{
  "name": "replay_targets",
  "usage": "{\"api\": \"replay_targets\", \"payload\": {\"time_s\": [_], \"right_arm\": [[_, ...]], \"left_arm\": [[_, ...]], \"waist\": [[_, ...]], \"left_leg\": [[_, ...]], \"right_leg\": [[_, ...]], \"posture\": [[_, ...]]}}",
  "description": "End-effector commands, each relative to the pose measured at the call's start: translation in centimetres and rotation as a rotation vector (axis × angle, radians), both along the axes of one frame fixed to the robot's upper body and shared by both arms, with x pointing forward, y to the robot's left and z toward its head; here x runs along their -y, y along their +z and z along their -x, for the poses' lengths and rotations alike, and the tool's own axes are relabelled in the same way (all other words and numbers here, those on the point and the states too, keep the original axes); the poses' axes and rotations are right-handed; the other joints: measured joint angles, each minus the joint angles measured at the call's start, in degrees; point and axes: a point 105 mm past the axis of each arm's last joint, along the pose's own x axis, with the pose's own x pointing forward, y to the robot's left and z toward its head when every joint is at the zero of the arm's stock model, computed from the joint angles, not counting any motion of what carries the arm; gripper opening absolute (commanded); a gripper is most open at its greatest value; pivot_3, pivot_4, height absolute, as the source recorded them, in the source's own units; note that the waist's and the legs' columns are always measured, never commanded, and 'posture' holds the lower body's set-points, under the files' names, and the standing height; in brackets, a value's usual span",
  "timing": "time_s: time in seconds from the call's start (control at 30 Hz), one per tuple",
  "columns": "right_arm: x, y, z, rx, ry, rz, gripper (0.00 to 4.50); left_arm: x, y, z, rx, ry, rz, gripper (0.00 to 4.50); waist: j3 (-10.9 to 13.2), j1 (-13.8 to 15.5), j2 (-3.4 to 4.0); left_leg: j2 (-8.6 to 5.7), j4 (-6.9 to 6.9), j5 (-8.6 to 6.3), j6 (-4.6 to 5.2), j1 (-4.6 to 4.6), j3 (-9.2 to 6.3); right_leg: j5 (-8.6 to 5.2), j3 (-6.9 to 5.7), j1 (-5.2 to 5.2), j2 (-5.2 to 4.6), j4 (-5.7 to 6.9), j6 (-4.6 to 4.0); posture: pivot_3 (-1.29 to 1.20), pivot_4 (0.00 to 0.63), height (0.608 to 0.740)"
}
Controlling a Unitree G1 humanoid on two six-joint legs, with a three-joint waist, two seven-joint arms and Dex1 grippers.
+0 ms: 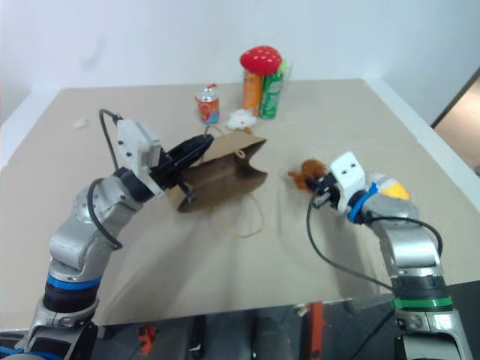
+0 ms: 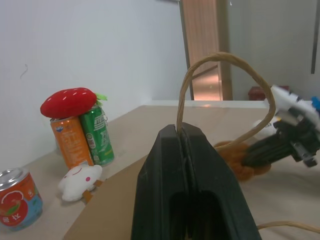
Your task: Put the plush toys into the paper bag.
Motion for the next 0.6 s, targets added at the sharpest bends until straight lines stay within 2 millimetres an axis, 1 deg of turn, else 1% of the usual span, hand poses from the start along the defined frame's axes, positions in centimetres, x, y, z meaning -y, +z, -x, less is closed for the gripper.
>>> {"api": "replay_targets", "payload": {"time_s": [0.03, 0.07, 0.13, 0.23, 0.33, 0.43, 0.47, 0.6], "right_arm": [[-2.6, 6.3, 4.2, -0.007, 0.293, -0.146, 0.09], [-3.5, 7.1, 5.4, -0.044, 0.369, -0.187, 0.09], [-5.0, 8.0, 7.1, -0.097, 0.472, -0.223, 0.09], [-6.7, 8.2, 8.2, -0.151, 0.551, -0.241, 0.09], [-8.6, 8.5, 8.4, -0.166, 0.601, -0.289, 0.09], [-10.7, 7.7, 8.5, -0.198, 0.654, -0.290, 0.09], [-11.0, 7.4, 8.5, -0.204, 0.665, -0.284, 0.09], [-12.1, 6.9, 7.3, -0.206, 0.662, -0.298, 0.09]], "left_arm": [[0.0, 1.3, 0.5, 0.059, 0.009, 0.010, 0.00], [0.0, 1.2, 0.4, 0.058, 0.009, 0.010, 0.00], [0.0, 1.2, 0.3, 0.056, 0.010, 0.012, 0.00], [0.2, 1.3, 0.3, 0.057, 0.008, 0.021, 0.00], [0.4, 1.3, 0.2, 0.062, 0.008, 0.026, 0.00], [0.5, 1.4, 0.3, 0.065, 0.012, 0.041, 0.00], [0.5, 1.5, 0.3, 0.066, 0.011, 0.045, 0.00], [0.8, 1.7, 0.3, 0.067, 0.011, 0.059, 0.00]], "waist": [[0.0, 0.1, 0.06], [0.0, 0.1, 0.05], [0.0, 0.1, 0.02], [0.0, 0.1, 0.00], [0.0, 0.0, -0.01], [0.0, 0.0, -0.01], [0.0, 0.0, -0.01], [0.0, 0.0, -0.01]], "left_leg": [[0.00, 0.00, 0.00, 0.00, -0.01, 0.00], [-0.02, 0.00, 0.00, 0.00, -0.01, -0.01], [0.00, 0.02, -0.03, -0.05, 0.00, -0.03], [0.04, 0.02, -0.05, -0.08, 0.02, -0.06], [0.03, 0.02, -0.07, -0.10, 0.05, -0.06], [0.01, 0.03, -0.07, -0.11, 0.05, -0.04], [0.02, 0.03, -0.07, -0.11, 0.05, -0.05], [0.00, 0.03, -0.06, -0.10, 0.01, -0.04]], "right_leg": [[0.00, 0.01, -0.02, -0.01, 0.00, 0.00], [0.00, 0.02, 0.00, -0.01, 0.00, 0.00], [-0.01, 0.01, 0.03, -0.01, 0.00, -0.01], [-0.02, -0.01, 0.04, -0.01, 0.00, -0.04], [-0.02, -0.01, 0.05, -0.02, 0.00, -0.05], [0.01, 0.01, 0.03, -0.05, 0.00, -0.09], [0.01, 0.00, 0.04, -0.05, 0.00, -0.09], [0.00, 0.00, 0.02, -0.04, 0.00, -0.07]], "posture": [[0.00, 0.150, 0.740], [0.00, 0.150, 0.740], [0.00, 0.150, 0.740], [0.00, 0.150, 0.740], [0.00, 0.150, 0.740], [0.00, 0.150, 0.740], [0.00, 0.150, 0.740], [0.00, 0.150, 0.740]]}}
